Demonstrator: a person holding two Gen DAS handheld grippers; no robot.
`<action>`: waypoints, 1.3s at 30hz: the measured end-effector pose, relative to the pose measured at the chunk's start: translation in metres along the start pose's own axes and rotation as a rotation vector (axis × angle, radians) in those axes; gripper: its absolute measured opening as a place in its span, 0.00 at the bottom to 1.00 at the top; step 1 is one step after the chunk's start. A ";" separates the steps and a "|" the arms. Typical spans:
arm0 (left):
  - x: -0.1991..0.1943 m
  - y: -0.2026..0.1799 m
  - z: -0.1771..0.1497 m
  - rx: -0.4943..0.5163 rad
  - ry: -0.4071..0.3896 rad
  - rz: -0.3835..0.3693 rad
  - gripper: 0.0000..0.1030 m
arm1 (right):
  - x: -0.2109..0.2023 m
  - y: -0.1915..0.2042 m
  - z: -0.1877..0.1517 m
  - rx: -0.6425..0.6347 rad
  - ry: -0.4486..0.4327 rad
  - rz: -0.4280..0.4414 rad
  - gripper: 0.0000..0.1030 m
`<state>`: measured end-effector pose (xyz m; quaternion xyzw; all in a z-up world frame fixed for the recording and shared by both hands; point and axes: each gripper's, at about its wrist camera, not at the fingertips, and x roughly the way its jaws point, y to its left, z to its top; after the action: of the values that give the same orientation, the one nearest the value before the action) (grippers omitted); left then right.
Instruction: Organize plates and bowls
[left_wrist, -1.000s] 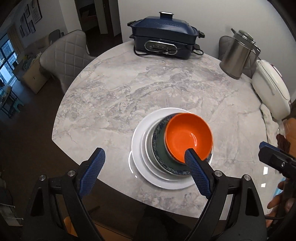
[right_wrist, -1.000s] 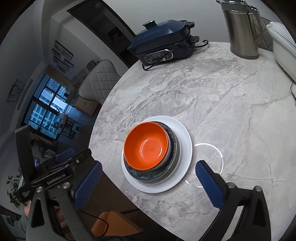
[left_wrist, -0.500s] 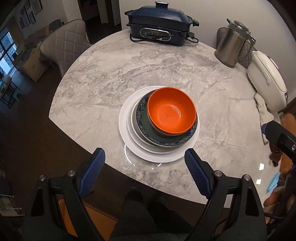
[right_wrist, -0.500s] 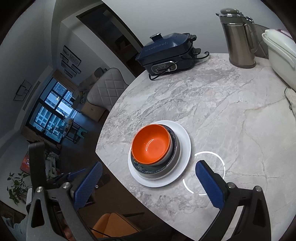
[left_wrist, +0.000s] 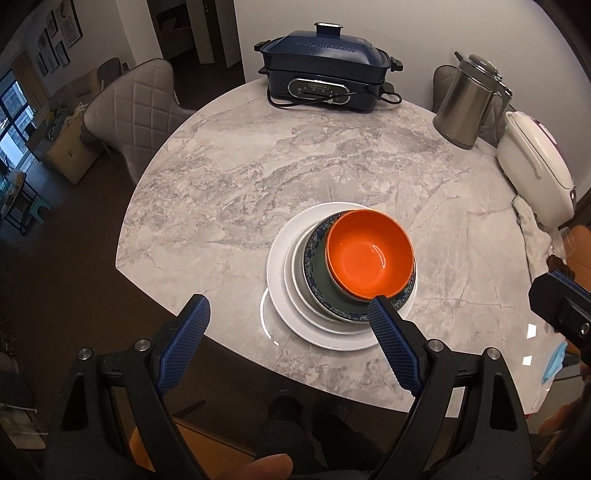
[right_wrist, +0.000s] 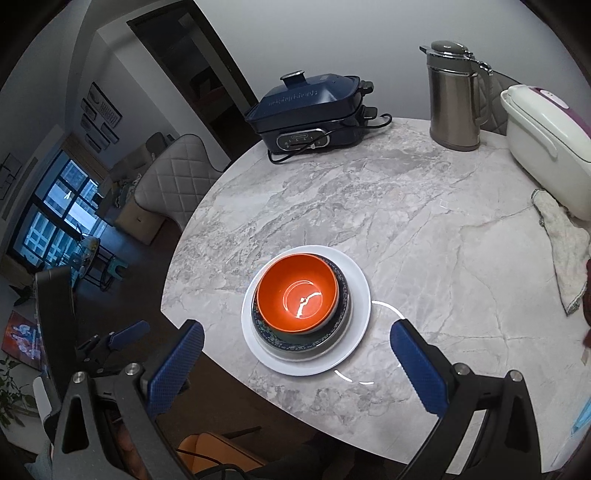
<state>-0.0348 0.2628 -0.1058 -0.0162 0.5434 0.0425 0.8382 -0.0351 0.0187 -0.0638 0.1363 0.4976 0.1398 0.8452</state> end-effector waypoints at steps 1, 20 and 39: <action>-0.001 0.001 0.002 -0.001 -0.003 0.001 0.85 | -0.001 0.002 0.000 -0.001 0.002 -0.017 1.00; -0.021 -0.019 0.031 0.042 -0.035 -0.012 0.85 | 0.002 -0.012 0.004 0.053 0.025 -0.198 1.00; -0.011 -0.032 0.037 0.080 -0.029 -0.021 0.85 | 0.012 -0.005 0.015 0.022 0.026 -0.284 1.00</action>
<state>-0.0028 0.2331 -0.0810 0.0121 0.5321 0.0124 0.8465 -0.0156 0.0174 -0.0686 0.0718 0.5244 0.0154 0.8483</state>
